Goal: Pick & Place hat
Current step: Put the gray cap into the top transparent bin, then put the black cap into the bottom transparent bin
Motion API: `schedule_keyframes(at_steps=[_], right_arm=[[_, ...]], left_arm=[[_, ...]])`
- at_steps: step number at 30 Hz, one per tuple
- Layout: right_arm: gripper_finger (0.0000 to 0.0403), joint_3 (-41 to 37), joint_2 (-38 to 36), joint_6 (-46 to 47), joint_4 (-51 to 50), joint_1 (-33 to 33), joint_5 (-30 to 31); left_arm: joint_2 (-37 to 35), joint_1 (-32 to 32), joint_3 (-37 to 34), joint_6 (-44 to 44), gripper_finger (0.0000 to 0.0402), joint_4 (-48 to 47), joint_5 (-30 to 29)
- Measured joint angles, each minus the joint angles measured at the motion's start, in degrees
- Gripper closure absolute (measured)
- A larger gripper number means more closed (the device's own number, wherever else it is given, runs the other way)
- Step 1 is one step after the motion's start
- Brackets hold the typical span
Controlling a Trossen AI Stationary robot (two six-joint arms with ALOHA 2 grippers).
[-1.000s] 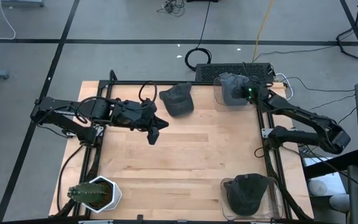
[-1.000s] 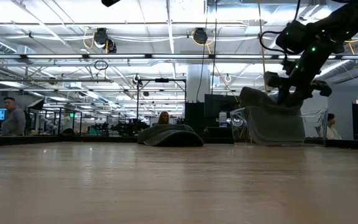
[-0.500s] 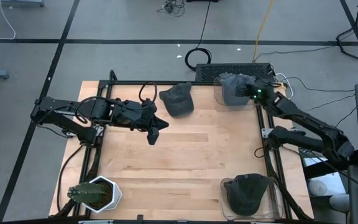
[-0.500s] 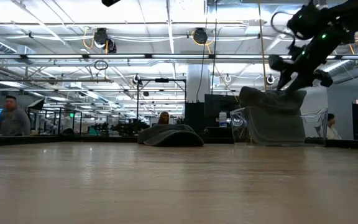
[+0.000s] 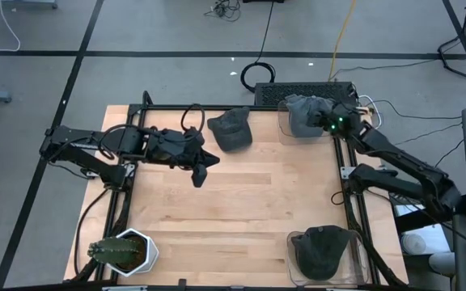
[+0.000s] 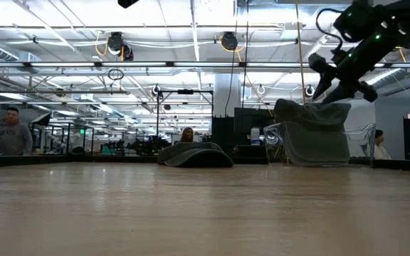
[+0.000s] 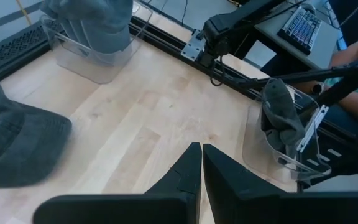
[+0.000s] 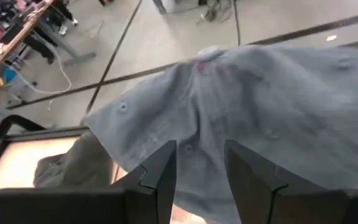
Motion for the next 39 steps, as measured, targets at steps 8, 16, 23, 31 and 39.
schedule_keyframes(at_steps=[8,16,23,31,39], right_arm=[[0.0277,0.02,8.69,7.69,3.49,0.0,-3.52],[0.0277,0.09,17.71,6.42,7.57,-0.82,-2.21],[0.0277,0.11,16.56,3.43,6.91,-0.98,-4.84],[0.0277,0.11,5.67,1.39,6.99,-1.89,-4.78],[0.0277,0.11,-1.95,-0.73,1.72,-1.35,-4.86]], left_arm=[[0.0,0.47,0.0,-1.06,0.0378,0.0,-0.09],[0.0,0.47,0.0,-1.51,0.0378,0.0,-1.54],[0.0,0.47,0.0,-3.37,0.0378,0.0,-2.43],[0.0,0.47,0.0,-3.46,0.0378,0.0,-2.51],[0.0,0.68,0.0,-1.43,0.0378,0.0,-3.27]])
